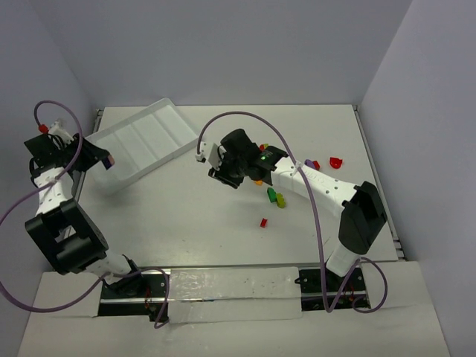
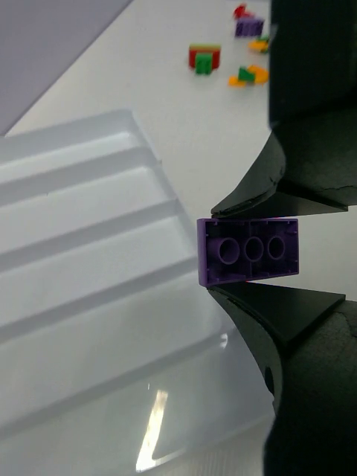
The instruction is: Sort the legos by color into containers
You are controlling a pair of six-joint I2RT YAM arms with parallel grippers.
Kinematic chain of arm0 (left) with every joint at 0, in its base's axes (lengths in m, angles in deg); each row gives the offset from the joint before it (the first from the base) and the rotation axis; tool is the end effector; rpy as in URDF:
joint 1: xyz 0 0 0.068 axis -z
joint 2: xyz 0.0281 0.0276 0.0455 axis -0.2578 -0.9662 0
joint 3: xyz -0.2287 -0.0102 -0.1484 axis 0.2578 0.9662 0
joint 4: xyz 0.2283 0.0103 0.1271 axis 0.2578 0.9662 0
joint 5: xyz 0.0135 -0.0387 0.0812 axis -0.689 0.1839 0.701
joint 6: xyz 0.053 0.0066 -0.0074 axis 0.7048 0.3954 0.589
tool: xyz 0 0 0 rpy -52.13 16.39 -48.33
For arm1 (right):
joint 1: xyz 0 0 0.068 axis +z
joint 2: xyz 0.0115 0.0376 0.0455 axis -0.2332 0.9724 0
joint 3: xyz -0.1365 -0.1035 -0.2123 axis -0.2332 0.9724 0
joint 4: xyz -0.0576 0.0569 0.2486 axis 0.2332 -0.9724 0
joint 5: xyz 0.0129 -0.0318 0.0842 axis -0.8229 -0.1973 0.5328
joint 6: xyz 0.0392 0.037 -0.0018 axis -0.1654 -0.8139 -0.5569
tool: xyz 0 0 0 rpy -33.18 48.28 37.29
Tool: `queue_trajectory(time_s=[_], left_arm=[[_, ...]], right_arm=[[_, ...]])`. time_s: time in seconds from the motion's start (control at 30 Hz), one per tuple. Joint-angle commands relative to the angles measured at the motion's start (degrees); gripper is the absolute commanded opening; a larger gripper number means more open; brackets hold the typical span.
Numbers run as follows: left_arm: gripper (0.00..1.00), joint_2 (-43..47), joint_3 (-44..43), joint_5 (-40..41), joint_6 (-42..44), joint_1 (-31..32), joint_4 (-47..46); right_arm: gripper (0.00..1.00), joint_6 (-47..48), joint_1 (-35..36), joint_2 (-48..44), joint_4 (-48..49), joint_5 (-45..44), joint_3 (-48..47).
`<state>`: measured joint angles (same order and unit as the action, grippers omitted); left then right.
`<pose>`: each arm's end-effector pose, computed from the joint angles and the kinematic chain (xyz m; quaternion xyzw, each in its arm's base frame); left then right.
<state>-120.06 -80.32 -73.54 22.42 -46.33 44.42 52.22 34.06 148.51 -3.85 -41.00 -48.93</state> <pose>0.2927 0.1522 0.2717 -0.2177 0.8335 -0.2502 0.4420 0.2472 0.2773 0.2992 -0.5871 0.7137 0.1259 0.3607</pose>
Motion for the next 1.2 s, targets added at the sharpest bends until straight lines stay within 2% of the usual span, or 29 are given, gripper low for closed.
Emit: queue_trajectory(time_s=[0.0, 0.33, 0.6, 0.73, 0.83, 1.07, 1.1, 1.17], left_arm=[[0.0, -1.76, -2.08, 12.15, 5.18, 0.27, -3.38], [0.01, -11.1, -5.89, 22.82, 7.38, 0.27, -8.07], [0.17, -15.93, -8.97, 25.89, 6.94, 0.36, -8.84], [0.29, -17.56, -10.14, 26.3, 6.93, 0.44, -8.24], [0.48, -18.53, -11.36, 26.21, 7.18, 0.78, -7.36], [0.75, -19.14, -13.7, 24.86, 7.94, 1.45, -5.54], [0.78, -18.98, -14.29, 24.11, 7.99, 1.54, -5.02], [0.79, -17.45, -14.73, 20.46, 7.92, 1.5, -4.32]], right_arm=[[0.0, -1.16, -0.43, 0.83, 2.66, 0.24, -3.27], [0.0, -1.68, -1.22, 1.63, 3.79, 1.59, -3.01], [0.0, -2.03, -1.61, 1.67, 4.59, 2.86, -2.88], [0.0, -2.13, -1.57, 1.72, 4.87, 3.23, -2.91], [0.0, -2.2, -1.65, 1.8, 5.2, 3.31, -2.84], [0.0, -3.39, -2.17, 1.91, 6.58, 3.58, -3.06], [0.0, -3.8, -2.31, 1.74, 7.28, 3.58, -2.94], [0.0, -4.83, -2.68, 1.26, 8.88, 4.0, -2.53]])
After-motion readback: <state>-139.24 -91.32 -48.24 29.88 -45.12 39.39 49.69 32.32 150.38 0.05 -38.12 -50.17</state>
